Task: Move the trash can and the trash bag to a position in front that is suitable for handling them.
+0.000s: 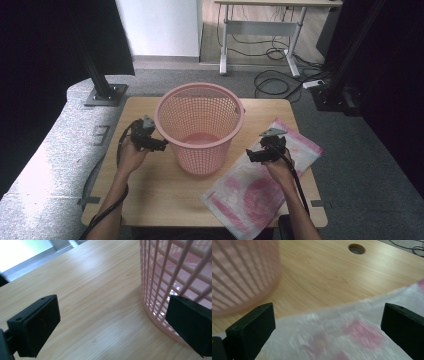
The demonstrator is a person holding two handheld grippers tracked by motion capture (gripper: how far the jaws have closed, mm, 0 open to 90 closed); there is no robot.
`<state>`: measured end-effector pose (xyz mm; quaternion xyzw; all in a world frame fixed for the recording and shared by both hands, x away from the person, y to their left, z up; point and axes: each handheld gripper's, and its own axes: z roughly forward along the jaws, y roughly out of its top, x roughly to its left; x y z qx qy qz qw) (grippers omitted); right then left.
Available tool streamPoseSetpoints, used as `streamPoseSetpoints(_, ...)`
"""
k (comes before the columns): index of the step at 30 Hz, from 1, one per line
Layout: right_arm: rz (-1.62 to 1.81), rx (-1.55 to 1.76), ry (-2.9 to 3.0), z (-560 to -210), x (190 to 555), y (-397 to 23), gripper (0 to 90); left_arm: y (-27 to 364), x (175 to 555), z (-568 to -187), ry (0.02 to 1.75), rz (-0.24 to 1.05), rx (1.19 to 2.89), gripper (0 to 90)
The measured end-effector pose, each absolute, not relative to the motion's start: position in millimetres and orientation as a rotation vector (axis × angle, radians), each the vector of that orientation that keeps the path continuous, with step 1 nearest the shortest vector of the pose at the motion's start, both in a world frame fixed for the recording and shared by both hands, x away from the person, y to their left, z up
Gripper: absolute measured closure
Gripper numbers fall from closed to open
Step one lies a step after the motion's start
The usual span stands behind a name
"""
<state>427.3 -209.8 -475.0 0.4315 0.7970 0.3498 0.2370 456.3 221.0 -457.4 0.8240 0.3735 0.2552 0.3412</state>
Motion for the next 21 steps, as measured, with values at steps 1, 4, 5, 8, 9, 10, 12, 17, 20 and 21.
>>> streamPoseSetpoints(1,0.976,1.189,2.185,-475,431,-204,0.0,211,457,-458,0.939,0.654,2.174,0.0)
streamPoseSetpoints(4,1.009,1.208,2.178,-474,437,-200,0.0,194,458,-459,0.893,0.636,2.197,0.0)
streamPoseSetpoints(5,1.01,1.218,2.17,-474,437,-198,0.7,190,458,-459,0.893,0.662,2.212,0.0)
streamPoseSetpoints(8,0.994,1.225,2.156,-473,439,-202,0.8,192,457,-462,0.892,0.631,2.203,0.0)
streamPoseSetpoints(9,0.994,1.225,2.156,-473,439,-202,0.8,192,457,-462,0.892,0.631,2.203,0.0)
streamPoseSetpoints(10,1.009,1.242,2.164,-473,437,-206,0.0,199,454,-463,0.902,0.615,2.189,0.0)
streamPoseSetpoints(12,0.998,1.228,2.167,-474,432,-209,0.0,207,448,-465,0.904,0.602,2.193,0.0)
streamPoseSetpoints(17,0.968,1.216,2.205,-483,415,-223,0.0,231,426,-480,0.918,0.534,2.179,0.0)
streamPoseSetpoints(20,0.95,1.23,2.217,-490,408,-231,0.0,239,415,-488,0.937,0.517,2.18,0.0)
streamPoseSetpoints(21,0.942,1.254,2.226,-499,402,-239,0.0,244,408,-494,0.952,0.505,2.175,0.0)
